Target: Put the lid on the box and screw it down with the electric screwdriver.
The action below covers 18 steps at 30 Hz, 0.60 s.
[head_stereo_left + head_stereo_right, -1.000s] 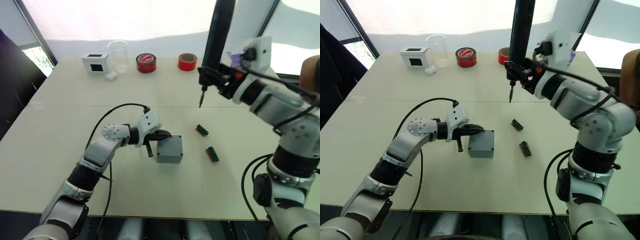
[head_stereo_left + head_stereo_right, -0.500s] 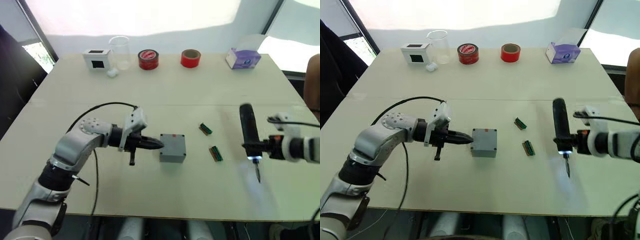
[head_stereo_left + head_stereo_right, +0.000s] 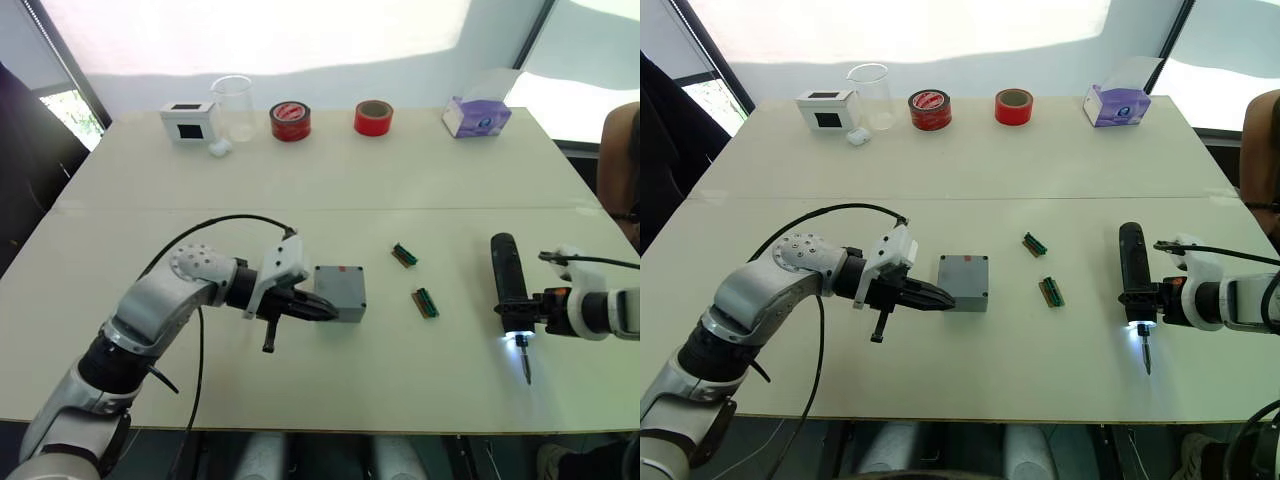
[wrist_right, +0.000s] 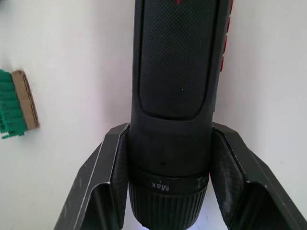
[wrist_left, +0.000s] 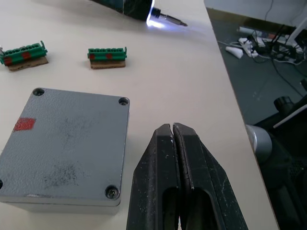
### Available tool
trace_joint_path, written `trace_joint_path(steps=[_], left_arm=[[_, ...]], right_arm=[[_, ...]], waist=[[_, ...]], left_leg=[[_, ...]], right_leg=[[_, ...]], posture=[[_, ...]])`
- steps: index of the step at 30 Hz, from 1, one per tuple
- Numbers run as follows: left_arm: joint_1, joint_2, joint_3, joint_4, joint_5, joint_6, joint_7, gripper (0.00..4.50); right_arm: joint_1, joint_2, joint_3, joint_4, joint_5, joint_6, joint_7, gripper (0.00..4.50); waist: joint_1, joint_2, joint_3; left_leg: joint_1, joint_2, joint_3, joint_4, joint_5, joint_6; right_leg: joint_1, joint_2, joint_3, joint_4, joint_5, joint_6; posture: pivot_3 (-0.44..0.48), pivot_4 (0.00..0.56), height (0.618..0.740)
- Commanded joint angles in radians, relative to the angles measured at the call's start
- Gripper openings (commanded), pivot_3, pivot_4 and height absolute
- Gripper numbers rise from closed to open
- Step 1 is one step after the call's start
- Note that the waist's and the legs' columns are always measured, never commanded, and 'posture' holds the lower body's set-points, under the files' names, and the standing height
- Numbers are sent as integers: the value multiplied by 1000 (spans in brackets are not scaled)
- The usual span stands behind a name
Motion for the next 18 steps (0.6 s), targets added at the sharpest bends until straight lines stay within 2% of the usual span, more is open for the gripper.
trace_joint_path(steps=[1,2,5,7,9,13,18], left_arm=[[-2,7,51,-31,-55,23,0,0],[-2,10,53,-28,-57,24,0,0],[-12,14,66,-9,-62,25,1,0],[-20,19,75,5,-64,21,0,0],[-33,29,93,36,-64,11,-8,0],[-130,59,179,226,-43,-34,-14,0],[-176,84,201,354,-5,-91,-31,0]], right_arm=[[-8,3,-27,-16,-31,6,-12,2774],[-4,3,-25,-23,-34,6,-8,2870],[9,9,-30,-39,-42,6,-8,4021],[12,14,-36,-49,-54,6,-15,4410],[6,20,-45,-64,-64,6,-24,4410],[-104,-3,-77,-117,-49,5,19,4410],[-183,-95,-13,-176,-68,-74,125,4410]], waist=[[1,0,0],[1,0,0],[2,0,0],[2,-1,0],[2,-2,0],[0,-2,1],[-3,-1,2]], left_leg=[[0,0,0,0,0,0],[0,0,0,1,0,0],[0,0,0,2,0,0],[0,0,0,2,0,0],[0,0,0,2,0,0],[1,0,0,5,0,0],[1,2,0,5,0,0]], right_leg=[[0,0,0,0,0,0],[0,0,0,0,0,0],[1,0,0,1,0,0],[1,0,0,1,0,0],[2,0,0,1,0,0],[1,1,0,4,0,0],[1,2,0,3,0,1]], posture=[[0,150,740],[0,150,740],[0,150,740],[0,150,740],[0,150,740],[0,150,740],[0,150,740]])
